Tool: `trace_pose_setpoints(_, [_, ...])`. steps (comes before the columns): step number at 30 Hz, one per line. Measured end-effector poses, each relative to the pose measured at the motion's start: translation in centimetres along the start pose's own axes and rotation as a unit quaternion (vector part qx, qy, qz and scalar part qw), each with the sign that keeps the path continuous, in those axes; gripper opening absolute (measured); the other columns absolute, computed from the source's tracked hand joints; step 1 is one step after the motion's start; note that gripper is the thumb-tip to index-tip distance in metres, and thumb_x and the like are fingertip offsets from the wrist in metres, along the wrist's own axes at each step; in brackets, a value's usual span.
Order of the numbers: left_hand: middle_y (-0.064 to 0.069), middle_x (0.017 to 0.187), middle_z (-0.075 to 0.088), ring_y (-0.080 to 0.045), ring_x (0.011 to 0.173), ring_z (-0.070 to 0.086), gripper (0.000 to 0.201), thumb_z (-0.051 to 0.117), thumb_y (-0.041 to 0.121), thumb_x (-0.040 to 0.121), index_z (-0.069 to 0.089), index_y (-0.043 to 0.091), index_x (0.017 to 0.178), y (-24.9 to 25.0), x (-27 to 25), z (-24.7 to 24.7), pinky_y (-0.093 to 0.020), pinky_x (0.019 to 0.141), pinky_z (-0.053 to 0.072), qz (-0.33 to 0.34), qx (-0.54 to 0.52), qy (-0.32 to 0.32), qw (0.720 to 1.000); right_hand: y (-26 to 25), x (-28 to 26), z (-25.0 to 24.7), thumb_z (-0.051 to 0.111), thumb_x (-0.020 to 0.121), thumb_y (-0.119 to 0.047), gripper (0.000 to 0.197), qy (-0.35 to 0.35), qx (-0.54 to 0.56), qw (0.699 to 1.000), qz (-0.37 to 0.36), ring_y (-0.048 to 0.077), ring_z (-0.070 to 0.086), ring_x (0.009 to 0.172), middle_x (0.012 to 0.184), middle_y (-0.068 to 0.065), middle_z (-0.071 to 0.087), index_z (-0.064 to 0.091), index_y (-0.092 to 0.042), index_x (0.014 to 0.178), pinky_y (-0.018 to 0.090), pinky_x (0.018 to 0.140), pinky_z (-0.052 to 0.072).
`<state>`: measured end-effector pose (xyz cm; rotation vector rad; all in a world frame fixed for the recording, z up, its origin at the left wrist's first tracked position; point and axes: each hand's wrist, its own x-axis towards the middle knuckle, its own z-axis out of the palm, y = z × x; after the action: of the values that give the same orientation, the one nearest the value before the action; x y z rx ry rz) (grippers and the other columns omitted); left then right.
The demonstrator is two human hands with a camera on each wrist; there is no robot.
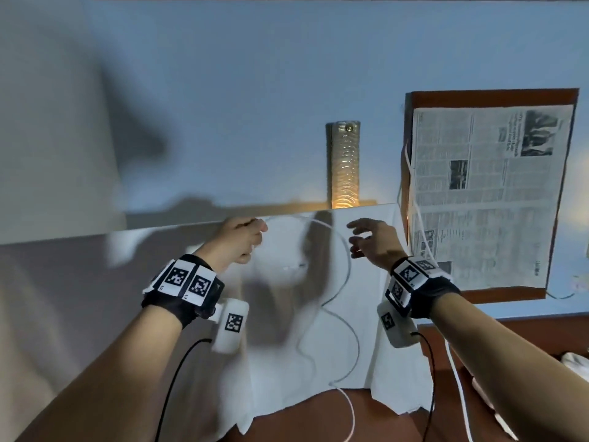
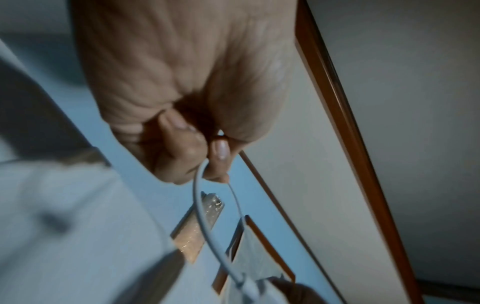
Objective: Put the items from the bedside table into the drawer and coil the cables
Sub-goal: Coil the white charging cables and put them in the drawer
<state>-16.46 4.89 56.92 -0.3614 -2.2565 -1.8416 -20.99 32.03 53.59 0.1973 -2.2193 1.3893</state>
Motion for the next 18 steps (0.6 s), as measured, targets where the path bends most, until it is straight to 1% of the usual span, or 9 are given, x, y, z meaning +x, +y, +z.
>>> trace_pose_setpoints(2, [-0.004,0.058,0.048,-0.007,0.036,0.025,0.018,0.045,0.013,0.099,0.055,0.011,0.084,1.2,0.1,0.5,-0.013,0.036,0.016,0.002,-0.061,-0.009,0.998,-1.3,-0.6,0.9,0.068,0.088,-0.007,0.022,0.011,0.005,0.999,-0.039,0.023,0.067,0.06,0.099,0.007,0.062,0.063,-0.009,0.109,0.038,0.066,0.06])
trace_pose_setpoints(4, [-0.012,0.07,0.067,-0.009,0.039,0.024,0.015,0.047,0.011,0.098,0.056,0.009,0.087,2.2,0.0,1.2,-0.017,0.037,0.016,-0.004,-0.081,-0.042,0.996,-3.5,-1.7,1.7,0.063,0.092,-0.021,0.015,-0.014,0.052,0.994,-0.096,0.019,0.064,0.061,0.087,0.006,0.066,0.065,-0.007,0.096,0.036,0.064,0.055])
trace_pose_setpoints(6, [-0.013,0.079,0.074,-0.008,0.039,0.02,0.023,0.045,0.01,0.099,0.053,0.01,0.078,2.9,0.0,1.8,-0.02,0.038,0.012,-0.007,-0.094,-0.062,0.994,-5.6,-2.7,2.2,0.053,0.096,-0.039,0.033,-0.12,0.076,0.984,-0.111,0.015,0.064,0.074,0.085,0.001,0.07,0.07,-0.012,0.092,0.03,0.072,0.049])
trace_pose_setpoints(8, [-0.006,0.073,0.074,-0.008,0.039,0.02,0.029,0.044,0.01,0.1,0.05,0.012,0.071,3.3,0.0,2.1,-0.019,0.037,0.012,-0.009,-0.115,-0.061,0.992,-6.7,-3.5,2.5,0.057,0.092,-0.049,0.032,-0.219,0.046,0.969,-0.106,0.009,0.066,0.092,0.096,-0.007,0.072,0.072,-0.022,0.099,0.022,0.084,0.046])
trace_pose_setpoints(10, [-0.012,0.091,0.076,-0.009,0.042,0.021,0.031,0.041,0.011,0.101,0.05,0.012,0.072,3.5,0.1,2.1,-0.019,0.037,0.015,-0.011,-0.131,-0.061,0.989,-6.7,-3.7,2.6,0.074,0.079,-0.045,0.033,-0.237,0.007,0.966,-0.103,0.007,0.066,0.102,0.104,-0.007,0.073,0.07,-0.026,0.105,0.019,0.091,0.046])
trace_pose_setpoints(12, [-0.016,0.107,0.073,-0.009,0.043,0.022,0.029,0.038,0.012,0.102,0.049,0.009,0.075,3.5,0.0,2.0,-0.018,0.036,0.017,-0.015,-0.152,-0.064,0.986,-6.6,-3.8,2.8,0.082,0.07,-0.045,0.038,-0.229,0.002,0.969,-0.095,0.008,0.067,0.101,0.102,-0.005,0.073,0.072,-0.025,0.101,0.025,0.096,0.048])
trace_pose_setpoints(14, [-0.017,0.111,0.072,-0.008,0.042,0.024,0.029,0.036,0.012,0.103,0.047,0.008,0.076,3.6,0.0,1.9,-0.017,0.034,0.018,-0.02,-0.175,-0.068,0.982,-6.5,-3.9,3.2,0.081,0.074,-0.037,0.03,-0.239,0.014,0.965,-0.103,0.016,0.068,0.098,0.099,0.001,0.074,0.073,-0.018,0.096,0.031,0.096,0.05])
trace_pose_setpoints(16, [-0.017,0.109,0.072,-0.008,0.041,0.024,0.03,0.036,0.011,0.102,0.043,0.01,0.074,3.7,0.2,1.7,-0.017,0.034,0.017,-0.017,-0.187,-0.062,0.98,-6.5,-3.9,3.4,0.073,0.085,-0.025,0.018,-0.244,0.011,0.958,-0.147,0.03,0.066,0.09,0.089,0.015,0.071,0.072,-0.007,0.084,0.037,0.09,0.049])
trace_pose_setpoints(18, [-0.016,0.098,0.074,-0.008,0.039,0.027,0.025,0.037,0.01,0.102,0.041,0.012,0.077,3.9,0.5,1.3,-0.017,0.034,0.02,-0.001,-0.197,-0.036,0.98,-6.2,-3.6,3.4,0.066,0.09,-0.016,0.016,-0.248,0.041,0.955,-0.161,0.025,0.063,0.079,0.081,0.013,0.068,0.069,-0.004,0.08,0.033,0.081,0.049])
